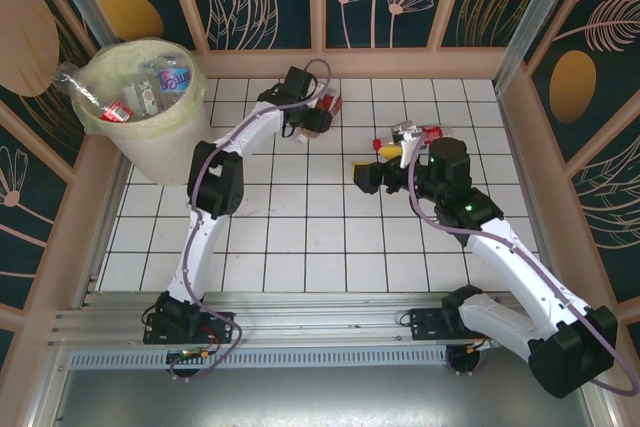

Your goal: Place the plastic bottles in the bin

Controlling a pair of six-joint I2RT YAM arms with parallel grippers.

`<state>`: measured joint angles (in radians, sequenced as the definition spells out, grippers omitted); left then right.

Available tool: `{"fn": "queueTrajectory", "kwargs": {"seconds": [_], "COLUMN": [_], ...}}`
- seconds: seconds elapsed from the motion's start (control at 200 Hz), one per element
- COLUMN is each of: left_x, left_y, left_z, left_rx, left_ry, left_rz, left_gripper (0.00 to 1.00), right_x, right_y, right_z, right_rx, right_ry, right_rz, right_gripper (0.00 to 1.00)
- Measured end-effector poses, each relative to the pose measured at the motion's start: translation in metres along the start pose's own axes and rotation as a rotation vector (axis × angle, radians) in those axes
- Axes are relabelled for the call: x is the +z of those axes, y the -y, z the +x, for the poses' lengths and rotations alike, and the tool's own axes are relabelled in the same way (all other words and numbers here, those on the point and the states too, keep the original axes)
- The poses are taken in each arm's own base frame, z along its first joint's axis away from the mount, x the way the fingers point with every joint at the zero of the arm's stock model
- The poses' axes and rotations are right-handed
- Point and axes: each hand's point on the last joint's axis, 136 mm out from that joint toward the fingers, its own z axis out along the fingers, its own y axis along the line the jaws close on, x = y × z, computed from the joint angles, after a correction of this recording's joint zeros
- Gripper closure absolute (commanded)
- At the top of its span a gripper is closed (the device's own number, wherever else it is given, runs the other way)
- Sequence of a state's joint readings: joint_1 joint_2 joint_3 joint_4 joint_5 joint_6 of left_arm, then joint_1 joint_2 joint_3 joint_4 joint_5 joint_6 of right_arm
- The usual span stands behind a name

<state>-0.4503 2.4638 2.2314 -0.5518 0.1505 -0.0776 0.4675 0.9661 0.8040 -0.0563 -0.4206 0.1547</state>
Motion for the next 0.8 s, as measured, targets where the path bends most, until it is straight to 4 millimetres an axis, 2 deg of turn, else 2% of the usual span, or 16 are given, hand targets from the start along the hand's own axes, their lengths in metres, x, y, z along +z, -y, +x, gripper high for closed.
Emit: {"fn": "queueTrajectory", "kwargs": {"seconds": [0.12, 0.27, 0.425, 0.515, 0.611, 0.711, 0.801], "left_x": [-0.049, -0.137, -0.216, -0.247, -0.272, -0.292, -0.309], "left_y": [0.013, 0.030, 0.035, 0.021, -0.008, -0.040, -0.058], "left_z": [-0.041, -0.104, -0.146, -0.156, -0.157, -0.148, -0.137], "left_rx": [-0.006, 0.016, 0.043, 0.052, 0.050, 0.052, 0.065], "left_ry": [0.110, 0.307, 0.469, 0.521, 0.538, 0.523, 0.504], "left_rz": [0.021, 0.035, 0.005, -0.054, -0.159, -0.297, -0.419], "left_gripper": [0.36, 0.35, 0.35, 0.36, 0.36, 0.36, 0.36], "right_x": [-0.001, -0.002, -0.002, -0.001, -0.001, -0.001, -0.001], "right_y": [-0.008, -0.017, -0.025, -0.028, -0.030, -0.031, -0.033], "right_z": [-0.005, -0.010, -0.013, -0.013, -0.013, -0.013, -0.015], "right_rx": [-0.009, -0.019, -0.030, -0.035, -0.036, -0.039, -0.043], "right_ry": [0.017, 0.034, 0.046, 0.047, 0.046, 0.050, 0.056], "right_rz": [-0.038, -0.080, -0.112, -0.123, -0.131, -0.135, -0.142], "right_gripper": [0.01, 0.01, 0.01, 0.01, 0.01, 0.01, 0.01]}}
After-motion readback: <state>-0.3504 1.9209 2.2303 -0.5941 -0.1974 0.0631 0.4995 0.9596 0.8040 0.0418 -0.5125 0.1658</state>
